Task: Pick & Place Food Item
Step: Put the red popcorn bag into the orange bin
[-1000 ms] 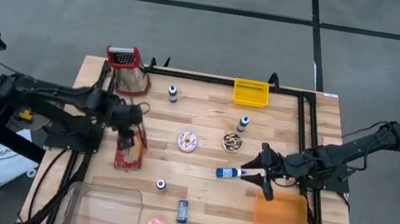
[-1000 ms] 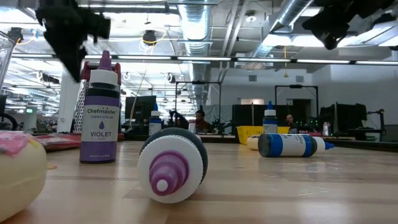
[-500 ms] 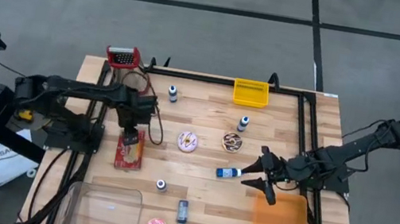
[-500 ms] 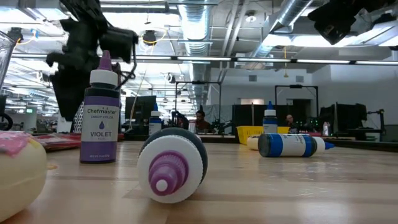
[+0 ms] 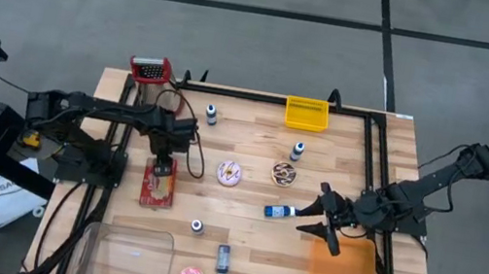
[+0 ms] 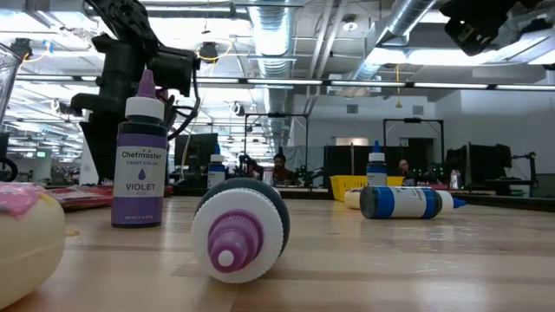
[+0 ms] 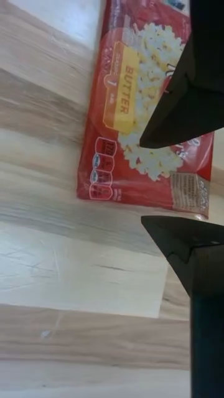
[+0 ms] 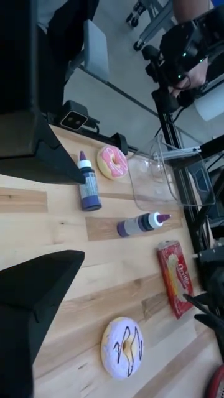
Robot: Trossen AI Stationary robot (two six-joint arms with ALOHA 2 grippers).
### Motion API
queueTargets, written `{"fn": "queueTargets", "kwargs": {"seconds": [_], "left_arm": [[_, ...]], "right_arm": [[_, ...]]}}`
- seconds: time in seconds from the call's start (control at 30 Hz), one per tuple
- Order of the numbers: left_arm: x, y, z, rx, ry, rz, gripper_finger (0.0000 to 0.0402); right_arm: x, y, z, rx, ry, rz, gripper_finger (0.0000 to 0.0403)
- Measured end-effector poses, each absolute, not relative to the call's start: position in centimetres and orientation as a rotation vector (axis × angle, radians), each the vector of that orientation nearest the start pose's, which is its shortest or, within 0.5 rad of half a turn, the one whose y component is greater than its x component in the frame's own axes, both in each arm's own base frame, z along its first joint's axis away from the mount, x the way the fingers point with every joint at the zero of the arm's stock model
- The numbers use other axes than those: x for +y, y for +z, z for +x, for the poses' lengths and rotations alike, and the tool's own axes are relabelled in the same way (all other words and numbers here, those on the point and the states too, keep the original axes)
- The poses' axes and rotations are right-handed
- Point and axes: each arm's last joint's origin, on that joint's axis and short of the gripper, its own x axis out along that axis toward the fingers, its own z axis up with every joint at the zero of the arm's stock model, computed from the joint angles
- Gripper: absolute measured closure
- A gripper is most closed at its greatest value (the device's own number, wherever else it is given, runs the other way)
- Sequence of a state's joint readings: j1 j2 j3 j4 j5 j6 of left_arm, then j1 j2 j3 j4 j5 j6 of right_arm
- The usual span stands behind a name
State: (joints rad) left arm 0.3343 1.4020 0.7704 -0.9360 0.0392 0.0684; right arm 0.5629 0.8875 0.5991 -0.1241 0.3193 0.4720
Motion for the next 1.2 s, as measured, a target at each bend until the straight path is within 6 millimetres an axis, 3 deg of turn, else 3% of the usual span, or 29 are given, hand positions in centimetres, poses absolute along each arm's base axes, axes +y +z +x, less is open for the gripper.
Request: {"fn": "queueTargets", "kwargs": {"seconds": [0.47,0.73,0.87,1.03,1.2], "left_arm": [[9.6,14.8,20.1,1.552,0.169,-0.294,0.0217],[9.8,13.1,20.2,1.6,0.108,-0.332,0.0225],[10.0,13.5,20.0,1.579,0.122,-0.324,0.0274],[10.2,14.4,19.7,1.52,0.13,-0.331,0.0385],[10.0,15.9,19.4,1.451,0.138,-0.314,0.04]], "right_arm": [[10.0,25.9,16.6,0.413,0.17,0.3,0.0226],[10.5,25.9,16.2,0.405,0.158,0.318,0.0226],[10.6,25.9,16.1,0.397,0.142,0.319,0.0226],[10.6,26.0,16.1,0.382,0.126,0.32,0.0226],[10.6,26.1,16.2,0.377,0.126,0.323,0.0226]]}}
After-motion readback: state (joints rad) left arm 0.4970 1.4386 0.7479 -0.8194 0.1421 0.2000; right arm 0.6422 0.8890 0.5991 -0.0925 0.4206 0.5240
